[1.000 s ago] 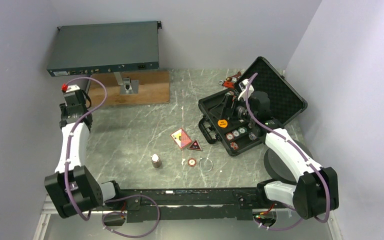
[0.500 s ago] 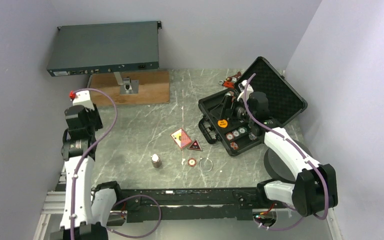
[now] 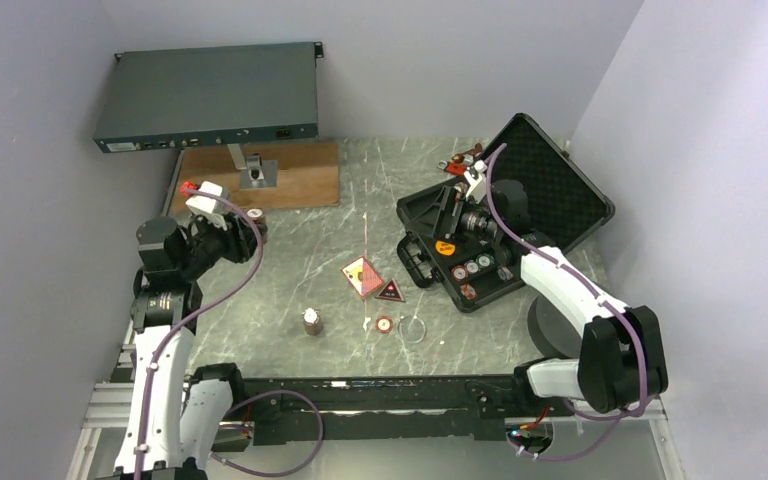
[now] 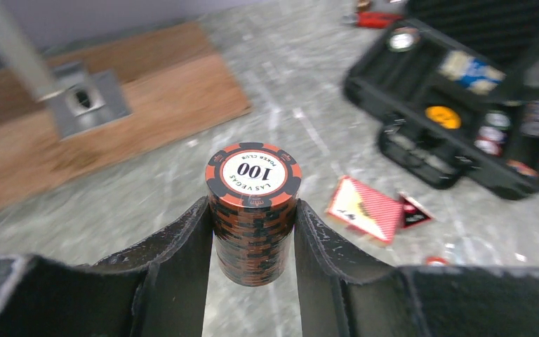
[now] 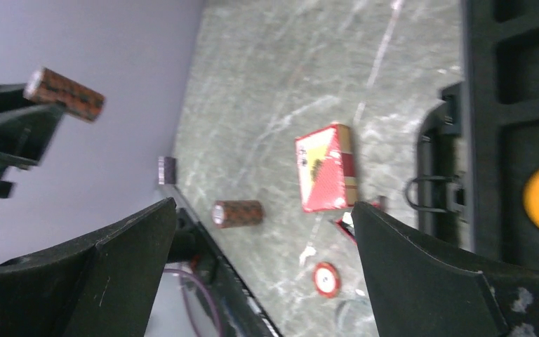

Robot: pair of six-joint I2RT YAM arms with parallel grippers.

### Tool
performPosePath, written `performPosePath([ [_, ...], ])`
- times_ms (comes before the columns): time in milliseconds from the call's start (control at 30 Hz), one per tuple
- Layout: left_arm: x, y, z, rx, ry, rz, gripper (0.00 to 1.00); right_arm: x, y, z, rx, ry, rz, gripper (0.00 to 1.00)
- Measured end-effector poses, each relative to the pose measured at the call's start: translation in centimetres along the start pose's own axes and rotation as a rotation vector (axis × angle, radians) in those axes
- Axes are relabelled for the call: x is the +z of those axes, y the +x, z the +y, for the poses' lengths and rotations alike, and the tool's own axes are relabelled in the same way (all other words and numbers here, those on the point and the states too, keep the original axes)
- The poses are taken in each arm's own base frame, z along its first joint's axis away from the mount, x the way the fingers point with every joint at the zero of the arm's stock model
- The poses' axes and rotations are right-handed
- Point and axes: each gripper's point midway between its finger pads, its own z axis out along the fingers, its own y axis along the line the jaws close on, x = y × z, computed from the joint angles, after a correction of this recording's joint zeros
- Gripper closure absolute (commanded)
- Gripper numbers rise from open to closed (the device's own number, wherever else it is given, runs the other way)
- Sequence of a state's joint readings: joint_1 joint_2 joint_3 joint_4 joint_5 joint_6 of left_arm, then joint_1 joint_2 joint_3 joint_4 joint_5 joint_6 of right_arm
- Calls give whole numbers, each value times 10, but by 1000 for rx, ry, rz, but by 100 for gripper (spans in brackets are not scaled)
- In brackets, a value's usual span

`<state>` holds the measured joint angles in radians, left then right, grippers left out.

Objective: Pack up texas hold em set

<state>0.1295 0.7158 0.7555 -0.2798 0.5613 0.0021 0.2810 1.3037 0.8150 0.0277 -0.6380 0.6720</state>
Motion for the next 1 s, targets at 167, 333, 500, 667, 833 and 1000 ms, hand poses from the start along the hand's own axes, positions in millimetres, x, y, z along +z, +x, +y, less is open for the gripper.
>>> performPosePath([
  [167,2,-19,-47,-6,244,-73,100,0,-12,44,59,-124,-17,0],
  [333,-5,-35,-85,-18,449,-145,100,-2,-24,86,107,-245,-28,0],
  [500,-12,-57,-110,6,577,-219,100,0,-24,117,159,-323,2,0],
  [667,-14,-69,-137,54,704,-279,100,9,-20,147,206,-381,52,0],
  [833,-12,-60,-146,68,734,-306,100,20,-11,166,250,-409,106,0],
  [1000,-15,-51,-152,69,745,-314,100,30,3,187,244,-439,163,0],
])
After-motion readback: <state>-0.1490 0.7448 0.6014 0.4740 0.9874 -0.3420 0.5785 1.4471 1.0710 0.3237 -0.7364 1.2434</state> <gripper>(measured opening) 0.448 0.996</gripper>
